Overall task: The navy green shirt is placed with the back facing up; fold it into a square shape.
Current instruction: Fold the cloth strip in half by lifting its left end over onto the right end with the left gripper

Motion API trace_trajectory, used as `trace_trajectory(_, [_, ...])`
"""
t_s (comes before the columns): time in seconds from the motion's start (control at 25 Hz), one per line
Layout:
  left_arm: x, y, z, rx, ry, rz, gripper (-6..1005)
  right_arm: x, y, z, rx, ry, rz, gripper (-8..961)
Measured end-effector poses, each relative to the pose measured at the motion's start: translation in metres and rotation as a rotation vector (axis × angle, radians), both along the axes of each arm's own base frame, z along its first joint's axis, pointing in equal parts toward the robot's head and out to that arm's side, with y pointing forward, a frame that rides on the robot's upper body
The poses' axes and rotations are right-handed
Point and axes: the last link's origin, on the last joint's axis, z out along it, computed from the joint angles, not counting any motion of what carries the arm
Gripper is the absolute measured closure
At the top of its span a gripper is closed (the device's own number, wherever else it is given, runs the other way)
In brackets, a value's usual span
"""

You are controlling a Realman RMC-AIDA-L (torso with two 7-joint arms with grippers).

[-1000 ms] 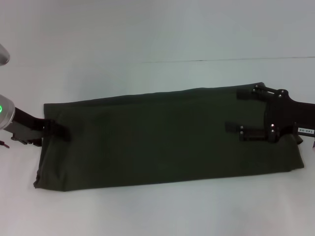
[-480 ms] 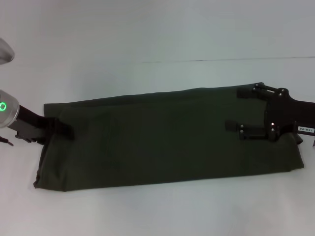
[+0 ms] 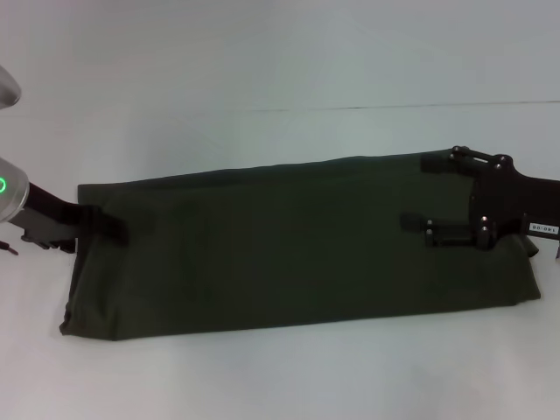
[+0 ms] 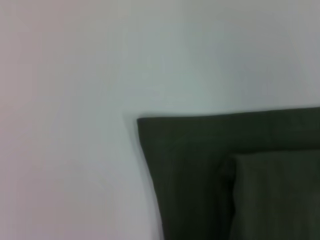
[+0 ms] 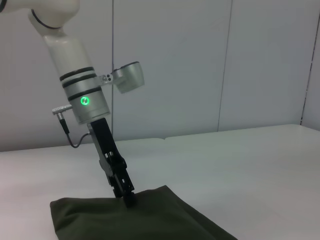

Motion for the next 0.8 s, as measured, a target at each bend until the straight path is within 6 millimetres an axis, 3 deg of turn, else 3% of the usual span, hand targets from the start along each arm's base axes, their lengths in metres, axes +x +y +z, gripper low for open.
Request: trace_trajectory(0.8, [-0.0019,-0.0015,-0.0041,-0.004,0.012,0.011,135,-0.0022,0.0017,0.0002,0.001,-0.001,0.007,11])
